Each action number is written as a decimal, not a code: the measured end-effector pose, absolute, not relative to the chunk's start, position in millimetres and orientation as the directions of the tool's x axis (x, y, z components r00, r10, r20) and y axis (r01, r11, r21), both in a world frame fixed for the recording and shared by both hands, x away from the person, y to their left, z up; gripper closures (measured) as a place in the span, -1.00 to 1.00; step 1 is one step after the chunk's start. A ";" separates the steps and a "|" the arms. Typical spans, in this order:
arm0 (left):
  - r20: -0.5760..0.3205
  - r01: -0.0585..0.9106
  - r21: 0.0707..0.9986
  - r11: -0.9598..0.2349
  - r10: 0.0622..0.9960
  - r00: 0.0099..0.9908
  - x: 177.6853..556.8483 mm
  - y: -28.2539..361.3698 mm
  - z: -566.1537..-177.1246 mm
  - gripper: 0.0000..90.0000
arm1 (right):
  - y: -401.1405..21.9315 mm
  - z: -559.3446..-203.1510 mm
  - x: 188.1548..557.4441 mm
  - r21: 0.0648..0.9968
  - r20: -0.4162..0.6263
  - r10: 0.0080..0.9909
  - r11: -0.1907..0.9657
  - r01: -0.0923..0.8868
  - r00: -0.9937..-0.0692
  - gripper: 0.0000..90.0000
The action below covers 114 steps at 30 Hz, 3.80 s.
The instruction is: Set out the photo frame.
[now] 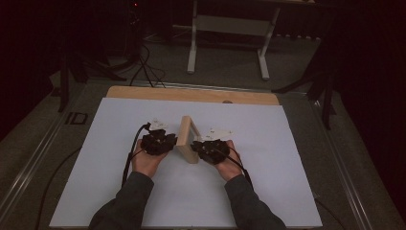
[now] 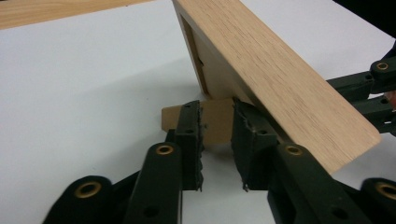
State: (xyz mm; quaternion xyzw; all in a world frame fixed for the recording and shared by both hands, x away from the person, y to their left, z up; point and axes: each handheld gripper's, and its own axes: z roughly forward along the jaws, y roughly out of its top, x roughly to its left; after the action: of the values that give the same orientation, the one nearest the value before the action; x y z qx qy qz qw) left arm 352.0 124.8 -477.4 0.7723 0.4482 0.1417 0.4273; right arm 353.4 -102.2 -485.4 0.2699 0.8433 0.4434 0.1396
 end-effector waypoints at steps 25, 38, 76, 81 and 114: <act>-0.179 0.578 0.799 -0.163 0.854 0.488 345.6 150.3 -466.9 0.14 | -114.4 -487.0 355.8 0.824 0.013 0.613 0.441 0.356 -0.790 0.33; -0.182 0.556 0.818 -0.147 0.851 0.493 337.4 155.8 -458.7 0.10 | -122.0 -489.3 355.7 0.823 0.015 0.627 0.435 0.366 -0.779 0.24; -0.201 0.516 0.841 -0.161 0.792 0.576 319.8 130.2 -446.3 -0.11 | -139.3 -494.5 354.8 0.823 0.025 0.654 0.416 0.387 -0.756 0.21; -0.187 0.514 0.840 -0.173 0.797 0.574 320.8 120.5 -447.3 -0.18 | -139.8 -495.3 354.8 0.823 0.026 0.654 0.415 0.387 -0.756 0.21; -0.193 0.588 0.784 -0.199 0.822 0.535 341.0 90.8 -466.6 -0.16 | -145.5 -492.0 355.4 0.833 0.035 0.661 0.396 0.388 -0.749 0.20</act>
State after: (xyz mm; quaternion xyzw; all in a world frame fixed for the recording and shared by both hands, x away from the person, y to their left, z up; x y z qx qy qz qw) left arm 341.0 90.8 -466.6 0.7623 0.4625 0.1356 0.4319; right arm 355.4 -145.5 -492.0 0.3193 0.8213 0.4474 0.1529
